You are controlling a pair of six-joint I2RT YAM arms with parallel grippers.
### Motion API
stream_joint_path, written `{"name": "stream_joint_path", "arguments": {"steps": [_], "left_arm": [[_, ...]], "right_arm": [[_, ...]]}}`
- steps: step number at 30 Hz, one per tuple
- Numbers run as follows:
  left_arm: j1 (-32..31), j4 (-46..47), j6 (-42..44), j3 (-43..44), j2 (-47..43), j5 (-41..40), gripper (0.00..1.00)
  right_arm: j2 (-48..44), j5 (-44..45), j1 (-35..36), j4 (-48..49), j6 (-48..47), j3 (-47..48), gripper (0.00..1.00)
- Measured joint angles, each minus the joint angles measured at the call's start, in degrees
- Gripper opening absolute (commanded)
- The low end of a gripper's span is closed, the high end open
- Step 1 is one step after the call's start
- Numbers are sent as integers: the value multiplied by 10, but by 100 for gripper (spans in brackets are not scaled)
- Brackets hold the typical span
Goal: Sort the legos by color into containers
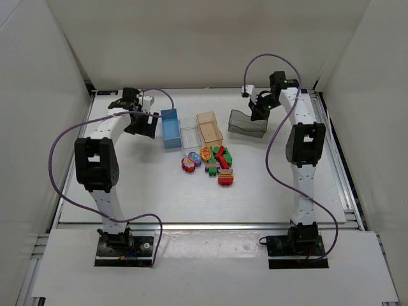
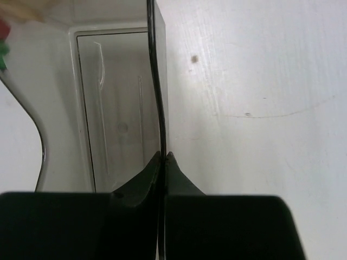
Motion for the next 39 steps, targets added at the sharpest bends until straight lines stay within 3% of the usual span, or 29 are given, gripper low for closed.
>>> {"name": "stream_joint_path", "arguments": {"steps": [14, 25, 26, 28, 29, 31, 32, 39], "left_arm": [[-1, -12, -22, 15, 11, -2, 99], [-1, -26, -29, 31, 40, 10, 99], [-1, -28, -30, 38, 43, 17, 99], [-1, -32, -31, 54, 52, 35, 98], [-1, -34, -33, 63, 56, 42, 97], [-1, -35, -39, 80, 62, 62, 93], [-1, -35, -42, 85, 63, 68, 93], [-1, -36, -77, 105, 63, 118, 88]], "right_arm": [[69, 45, 3, 69, 262, 36, 0], [70, 72, -11, 93, 340, 36, 0], [70, 73, -13, 94, 345, 36, 19], [70, 75, -15, 96, 355, 36, 37], [70, 76, -16, 97, 359, 35, 58], [70, 80, -17, 100, 366, 33, 70], [70, 82, -17, 101, 368, 32, 85], [67, 85, -17, 119, 393, 17, 95]]}}
